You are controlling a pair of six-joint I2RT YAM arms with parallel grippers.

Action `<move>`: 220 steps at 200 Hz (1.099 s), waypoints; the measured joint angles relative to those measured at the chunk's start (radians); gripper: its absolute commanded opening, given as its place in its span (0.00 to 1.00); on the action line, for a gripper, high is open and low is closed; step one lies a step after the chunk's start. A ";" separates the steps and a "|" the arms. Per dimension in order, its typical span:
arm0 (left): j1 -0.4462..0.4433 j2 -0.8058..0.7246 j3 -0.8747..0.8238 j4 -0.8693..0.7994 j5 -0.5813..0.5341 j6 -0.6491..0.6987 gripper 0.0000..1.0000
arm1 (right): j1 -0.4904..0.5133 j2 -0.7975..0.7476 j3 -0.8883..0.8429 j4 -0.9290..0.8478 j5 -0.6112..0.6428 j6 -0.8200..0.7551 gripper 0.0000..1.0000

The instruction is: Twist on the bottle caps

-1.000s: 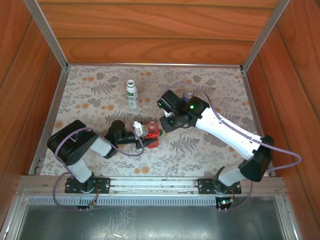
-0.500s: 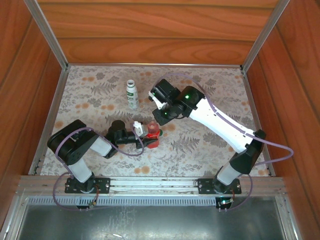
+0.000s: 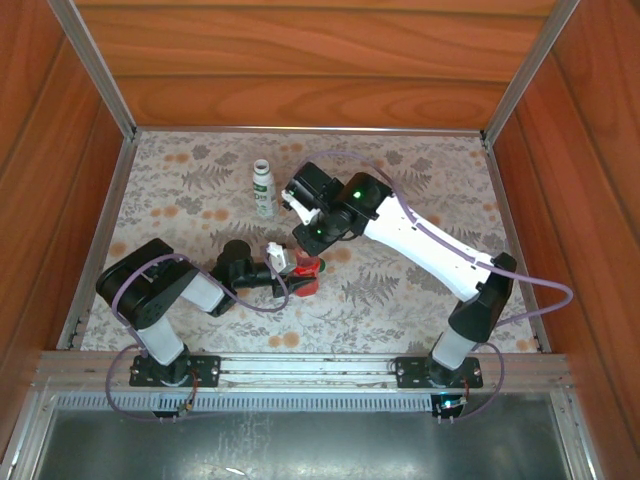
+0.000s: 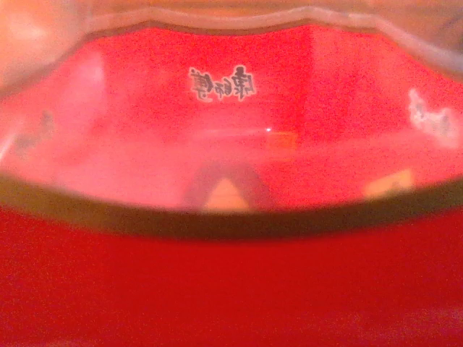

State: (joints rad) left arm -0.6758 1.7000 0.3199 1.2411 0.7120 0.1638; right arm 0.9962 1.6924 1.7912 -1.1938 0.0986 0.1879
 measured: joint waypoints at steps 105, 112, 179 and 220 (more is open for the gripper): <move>0.000 0.000 0.000 0.000 0.001 0.003 0.53 | 0.032 0.038 0.050 -0.060 0.003 -0.018 0.36; 0.000 0.000 0.000 0.000 0.001 0.005 0.53 | 0.033 0.039 0.052 -0.063 0.004 -0.018 0.36; 0.000 0.000 0.000 0.000 0.001 0.005 0.53 | 0.050 0.093 0.126 -0.122 0.040 -0.026 0.36; 0.000 0.000 0.000 0.000 0.001 0.005 0.53 | 0.058 0.114 0.158 -0.153 0.062 -0.033 0.36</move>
State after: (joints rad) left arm -0.6758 1.6997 0.3195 1.2411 0.7128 0.1688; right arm 1.0546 1.8069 1.9488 -1.3464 0.1604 0.1547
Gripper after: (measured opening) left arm 0.533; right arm 0.359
